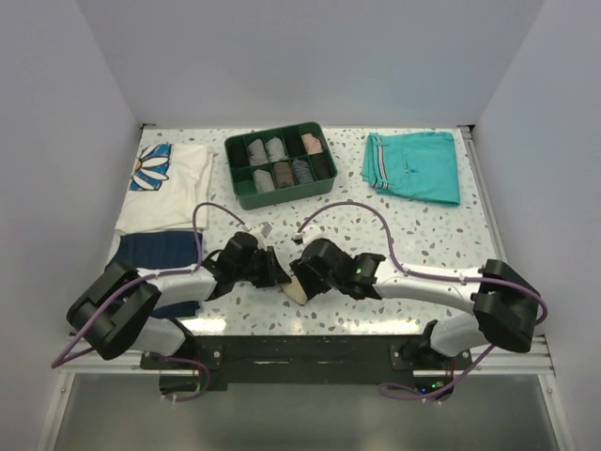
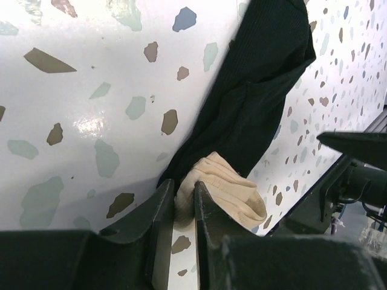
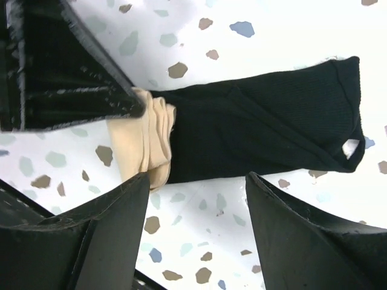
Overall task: Roll the underwear
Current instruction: Roll the underwear to the center of the board.
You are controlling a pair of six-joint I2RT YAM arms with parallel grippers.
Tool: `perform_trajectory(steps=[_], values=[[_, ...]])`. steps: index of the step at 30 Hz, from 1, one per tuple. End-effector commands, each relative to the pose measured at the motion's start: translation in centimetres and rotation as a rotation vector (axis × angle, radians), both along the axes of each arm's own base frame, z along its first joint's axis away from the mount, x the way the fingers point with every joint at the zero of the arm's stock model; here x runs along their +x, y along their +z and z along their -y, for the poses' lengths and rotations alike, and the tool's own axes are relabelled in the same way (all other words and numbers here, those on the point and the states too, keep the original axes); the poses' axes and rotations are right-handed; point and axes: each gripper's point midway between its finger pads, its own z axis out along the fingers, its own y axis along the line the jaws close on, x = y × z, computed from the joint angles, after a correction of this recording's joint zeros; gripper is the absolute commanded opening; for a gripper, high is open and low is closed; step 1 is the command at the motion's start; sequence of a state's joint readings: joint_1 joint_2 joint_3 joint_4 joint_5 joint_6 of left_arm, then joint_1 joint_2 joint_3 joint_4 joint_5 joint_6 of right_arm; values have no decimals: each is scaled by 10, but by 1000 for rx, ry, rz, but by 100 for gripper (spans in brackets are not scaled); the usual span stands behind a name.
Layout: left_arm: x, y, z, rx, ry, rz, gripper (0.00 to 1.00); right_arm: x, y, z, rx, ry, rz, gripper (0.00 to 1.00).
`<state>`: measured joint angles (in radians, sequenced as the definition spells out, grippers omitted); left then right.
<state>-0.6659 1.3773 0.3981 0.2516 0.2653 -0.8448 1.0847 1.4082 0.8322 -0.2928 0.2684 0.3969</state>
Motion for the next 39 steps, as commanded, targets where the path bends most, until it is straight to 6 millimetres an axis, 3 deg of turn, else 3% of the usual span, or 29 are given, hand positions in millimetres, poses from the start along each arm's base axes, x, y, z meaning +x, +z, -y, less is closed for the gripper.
perform_trajectory(steps=[1, 7, 14, 26, 30, 36, 39], values=[[-5, -15, -7, 90, -11, -51, 0, 1, 14, -13, -89, 104, 108, 69], [-5, -18, -6, 125, -4, -106, 0, -14, 9, -44, -120, 213, 135, 69], [-5, -22, -6, 143, 4, -141, 0, -24, -4, -55, -206, 282, 169, 68], [-4, -21, -3, 145, -5, -156, 0, -24, -34, -46, -301, 298, 176, 64], [-6, -21, -2, 140, -10, -158, 0, -23, -55, -36, -366, 277, 164, 62], [-5, -17, -2, 132, -10, -152, 0, -26, -73, -21, -389, 245, 143, 51], [-5, -16, -2, 134, -10, -151, 0, -28, -78, -15, -393, 233, 132, 36]])
